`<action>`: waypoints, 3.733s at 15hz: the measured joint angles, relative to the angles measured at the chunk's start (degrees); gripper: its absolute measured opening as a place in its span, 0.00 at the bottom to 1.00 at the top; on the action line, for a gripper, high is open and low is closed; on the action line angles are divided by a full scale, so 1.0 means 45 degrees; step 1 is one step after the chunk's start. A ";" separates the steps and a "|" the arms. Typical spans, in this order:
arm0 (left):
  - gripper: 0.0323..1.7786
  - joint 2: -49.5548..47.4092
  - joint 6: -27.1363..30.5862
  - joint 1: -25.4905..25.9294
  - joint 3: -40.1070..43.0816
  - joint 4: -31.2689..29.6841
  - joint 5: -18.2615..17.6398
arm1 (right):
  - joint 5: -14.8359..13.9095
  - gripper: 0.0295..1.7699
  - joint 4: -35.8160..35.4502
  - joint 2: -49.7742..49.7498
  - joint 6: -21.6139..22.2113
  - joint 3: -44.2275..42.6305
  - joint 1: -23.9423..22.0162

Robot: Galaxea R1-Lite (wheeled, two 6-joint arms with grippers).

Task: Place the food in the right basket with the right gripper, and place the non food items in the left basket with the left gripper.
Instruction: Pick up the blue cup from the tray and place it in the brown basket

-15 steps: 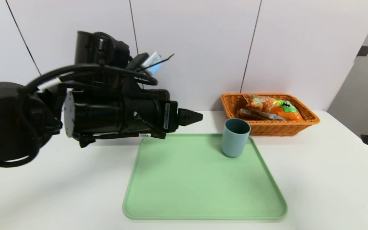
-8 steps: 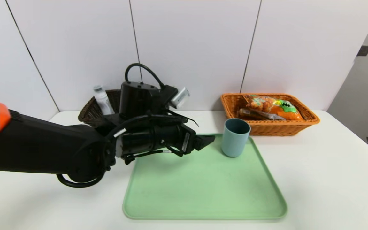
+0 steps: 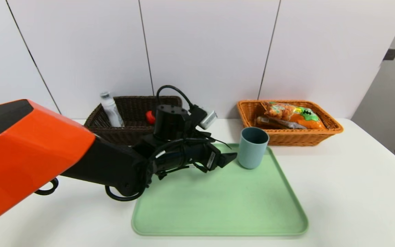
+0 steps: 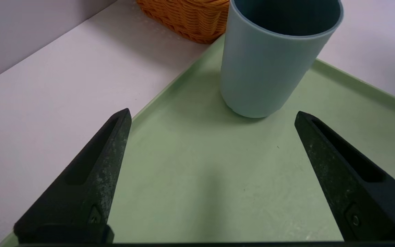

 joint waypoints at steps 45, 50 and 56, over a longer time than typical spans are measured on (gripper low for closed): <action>0.61 -0.1718 -0.0393 0.1501 -0.3549 0.4001 0.0748 | 0.0095 0.96 0.0393 -0.0672 0.0003 0.0463 -0.0165; 0.61 -0.2121 -0.0534 0.3598 -0.4142 0.4137 0.0742 | 0.0098 0.97 0.0406 -0.0918 -0.0005 0.0666 -0.0176; 0.61 -0.1214 -0.0805 0.4462 -0.4467 0.4074 0.0737 | 0.0122 0.97 0.0398 -0.0978 -0.0005 0.0748 -0.0176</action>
